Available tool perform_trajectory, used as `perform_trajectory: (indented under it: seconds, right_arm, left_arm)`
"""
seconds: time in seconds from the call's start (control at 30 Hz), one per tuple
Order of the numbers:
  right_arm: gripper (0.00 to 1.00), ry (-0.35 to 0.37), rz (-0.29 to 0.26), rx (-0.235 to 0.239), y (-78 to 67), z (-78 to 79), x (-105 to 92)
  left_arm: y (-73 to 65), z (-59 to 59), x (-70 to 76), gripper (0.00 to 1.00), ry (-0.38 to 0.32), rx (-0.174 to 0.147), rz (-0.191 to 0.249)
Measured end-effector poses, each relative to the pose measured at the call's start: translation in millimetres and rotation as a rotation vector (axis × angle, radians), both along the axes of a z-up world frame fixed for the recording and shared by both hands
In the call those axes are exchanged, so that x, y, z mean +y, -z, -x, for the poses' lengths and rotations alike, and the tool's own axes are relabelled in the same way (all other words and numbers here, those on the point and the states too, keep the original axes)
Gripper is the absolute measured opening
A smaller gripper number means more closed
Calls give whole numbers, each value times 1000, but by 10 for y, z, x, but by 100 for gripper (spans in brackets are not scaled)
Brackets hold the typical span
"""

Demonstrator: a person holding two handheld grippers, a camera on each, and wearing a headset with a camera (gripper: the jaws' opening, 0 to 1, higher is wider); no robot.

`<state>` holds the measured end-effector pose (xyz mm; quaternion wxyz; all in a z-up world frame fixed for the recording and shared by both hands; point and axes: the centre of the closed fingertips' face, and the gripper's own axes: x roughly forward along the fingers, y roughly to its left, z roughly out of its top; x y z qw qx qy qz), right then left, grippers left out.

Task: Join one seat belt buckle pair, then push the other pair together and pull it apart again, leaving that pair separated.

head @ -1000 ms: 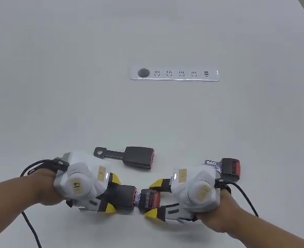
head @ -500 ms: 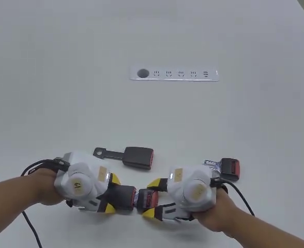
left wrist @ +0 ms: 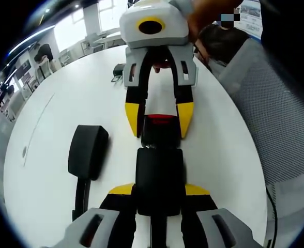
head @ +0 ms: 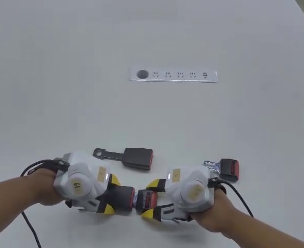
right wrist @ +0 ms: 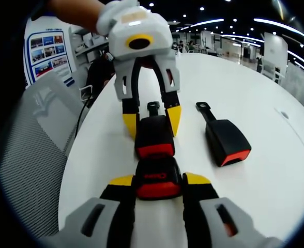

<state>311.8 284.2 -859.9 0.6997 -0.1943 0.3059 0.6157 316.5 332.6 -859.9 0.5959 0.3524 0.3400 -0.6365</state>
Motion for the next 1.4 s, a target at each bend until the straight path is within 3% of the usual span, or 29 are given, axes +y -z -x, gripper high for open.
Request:
perform_trajectory:
  seconds: [0.67,1.03,1.4]
  right_arm:
    - [35,0,-28,2,-16,1,-17]
    - [35,16,-61,-2,-24,1,-24]
    - [34,27,-90,-17,-35,-1,-27]
  left_arm:
    - [8,-6,9,34,6,3,22]
    - [4,-8,20,34,1,9,74]
    - [-3,-6,18,33,8,10,89]
